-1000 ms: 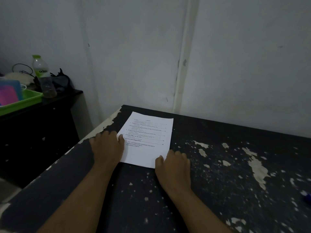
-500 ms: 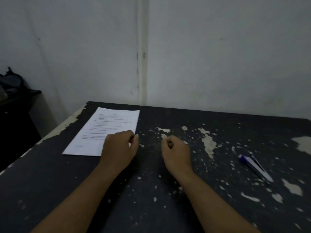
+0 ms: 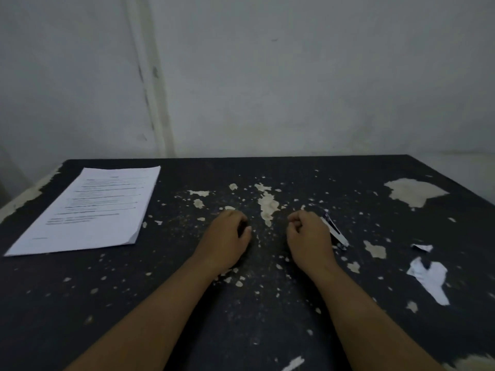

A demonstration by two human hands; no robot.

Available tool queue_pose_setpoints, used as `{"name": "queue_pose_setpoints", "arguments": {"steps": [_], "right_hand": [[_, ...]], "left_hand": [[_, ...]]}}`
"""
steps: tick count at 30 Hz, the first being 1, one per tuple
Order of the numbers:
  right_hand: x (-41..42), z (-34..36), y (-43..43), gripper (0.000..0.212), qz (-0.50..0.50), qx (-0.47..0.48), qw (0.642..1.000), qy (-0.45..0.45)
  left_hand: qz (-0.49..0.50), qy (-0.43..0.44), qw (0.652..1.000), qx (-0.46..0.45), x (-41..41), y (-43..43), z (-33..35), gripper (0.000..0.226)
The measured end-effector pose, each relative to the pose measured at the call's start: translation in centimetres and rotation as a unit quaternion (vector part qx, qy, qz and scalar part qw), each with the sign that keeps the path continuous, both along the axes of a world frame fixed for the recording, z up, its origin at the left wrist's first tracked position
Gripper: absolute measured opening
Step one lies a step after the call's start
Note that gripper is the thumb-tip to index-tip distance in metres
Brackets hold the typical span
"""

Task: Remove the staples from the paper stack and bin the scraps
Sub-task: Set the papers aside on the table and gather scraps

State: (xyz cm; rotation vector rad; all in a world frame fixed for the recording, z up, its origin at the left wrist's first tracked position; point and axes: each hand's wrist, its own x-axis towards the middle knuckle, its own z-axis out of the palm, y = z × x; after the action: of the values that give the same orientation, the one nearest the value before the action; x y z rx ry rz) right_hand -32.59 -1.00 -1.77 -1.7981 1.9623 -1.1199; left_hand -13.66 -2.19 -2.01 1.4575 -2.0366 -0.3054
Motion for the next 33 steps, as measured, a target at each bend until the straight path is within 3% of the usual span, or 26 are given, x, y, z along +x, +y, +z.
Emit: {"name": "queue_pose_setpoints", "arguments": {"steps": [6,13,22,27,33], "right_hand": [[-1.8,-0.1,-0.1,0.026,-0.021,0.009,1.0,-0.001],[-4.5,0.4,0.4,0.022,-0.025,0.046,0.989,-0.136],[-4.3,1.4,-0.9,0.022,0.067,0.097,0.992,0.043],[-4.5,2.2,-1.8,0.009,0.081,0.127,0.988,0.035],[-4.3,2.7,-2.2,0.009,0.09,0.144,0.984,0.05]], "left_hand": [[0.022,0.016,1.0,0.004,-1.2,-0.4,-0.8,0.026],[0.02,0.012,1.0,-0.005,-0.5,-1.0,-1.5,0.027],[-0.012,0.0,1.0,-0.018,-0.7,-1.3,-1.4,0.028],[-0.039,-0.004,0.999,-0.023,-1.1,-1.0,-1.2,0.023],[-0.039,-0.001,0.999,-0.009,-1.0,-0.9,-1.0,0.024]]}}
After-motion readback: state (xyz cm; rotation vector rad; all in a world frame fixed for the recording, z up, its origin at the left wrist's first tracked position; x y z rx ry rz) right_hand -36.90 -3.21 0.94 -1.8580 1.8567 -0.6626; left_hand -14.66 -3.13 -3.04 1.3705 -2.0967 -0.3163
